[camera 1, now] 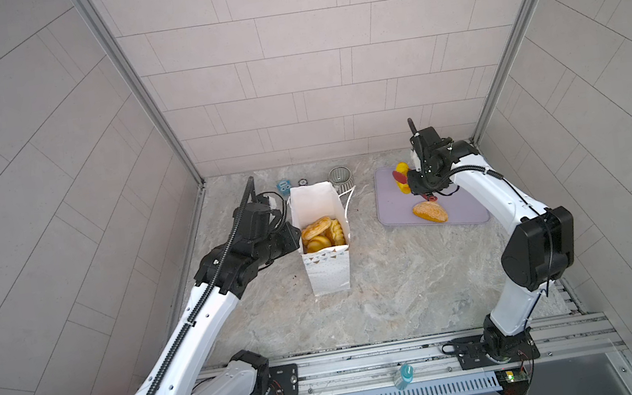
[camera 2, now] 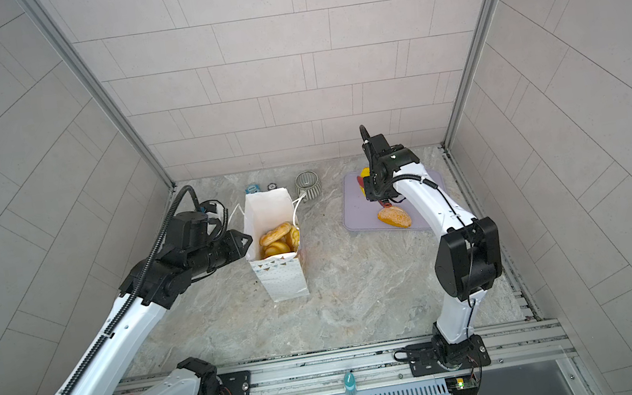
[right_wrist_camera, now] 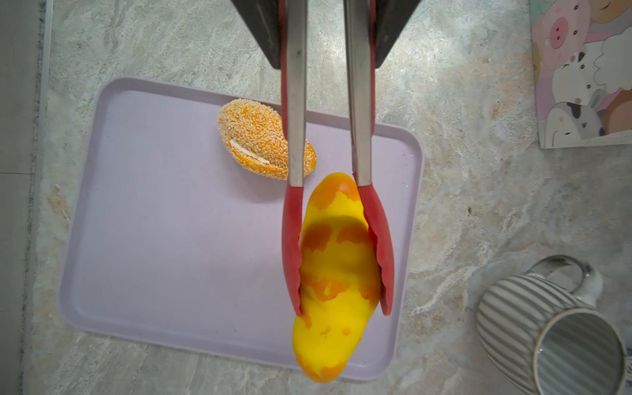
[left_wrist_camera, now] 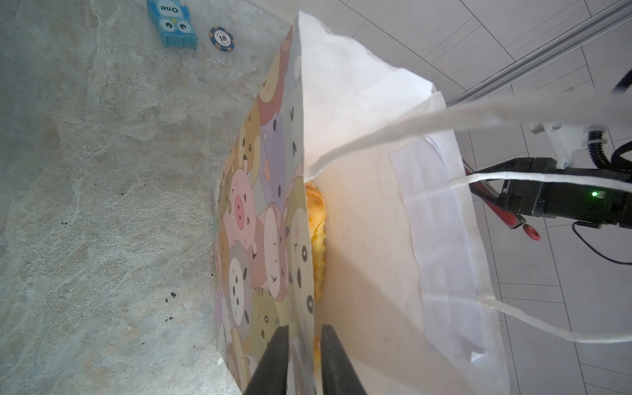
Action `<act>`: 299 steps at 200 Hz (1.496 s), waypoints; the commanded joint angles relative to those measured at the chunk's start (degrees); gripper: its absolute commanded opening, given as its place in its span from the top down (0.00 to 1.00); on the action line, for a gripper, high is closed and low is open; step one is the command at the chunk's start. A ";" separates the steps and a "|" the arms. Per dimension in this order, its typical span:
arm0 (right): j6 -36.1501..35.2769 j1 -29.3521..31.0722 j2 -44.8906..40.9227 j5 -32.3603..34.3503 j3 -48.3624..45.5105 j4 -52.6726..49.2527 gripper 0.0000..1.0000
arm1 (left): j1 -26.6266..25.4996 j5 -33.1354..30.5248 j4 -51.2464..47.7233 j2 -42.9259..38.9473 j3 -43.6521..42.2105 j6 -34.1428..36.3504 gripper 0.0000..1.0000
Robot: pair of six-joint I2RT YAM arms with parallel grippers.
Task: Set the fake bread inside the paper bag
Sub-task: 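Close the tongs on the yellow striped bread, then lift the yellow striped bread in the tongs and carry it over the bag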
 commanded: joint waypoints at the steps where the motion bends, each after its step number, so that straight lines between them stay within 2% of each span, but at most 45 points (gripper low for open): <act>1: 0.52 0.01 -4.88 -1.55 -0.11 0.24 0.62 | 0.37 -0.90 -1.47 -0.96 2.12 0.67 0.76; 45: 1.09 0.36 -11.93 -2.62 -1.67 4.17 0.62 | 0.38 -1.10 -1.91 -1.36 2.70 0.39 0.73; 77: 1.75 0.45 -15.23 -4.05 -0.04 3.09 0.63 | 0.37 -1.21 -2.17 -1.60 2.53 0.13 0.73; 175: 4.43 0.53 -23.07 -11.38 3.64 2.01 0.63 | 0.36 -1.23 -2.61 -2.07 2.46 -0.66 0.81; 219: 6.45 0.79 -25.40 -17.18 4.45 3.09 0.63 | 0.37 -1.17 -2.44 -1.68 2.35 -0.93 0.83; 299: 11.56 6.14 -29.54 -25.17 2.47 11.94 0.63 | 0.33 -1.03 -1.73 -1.19 2.28 -1.28 0.83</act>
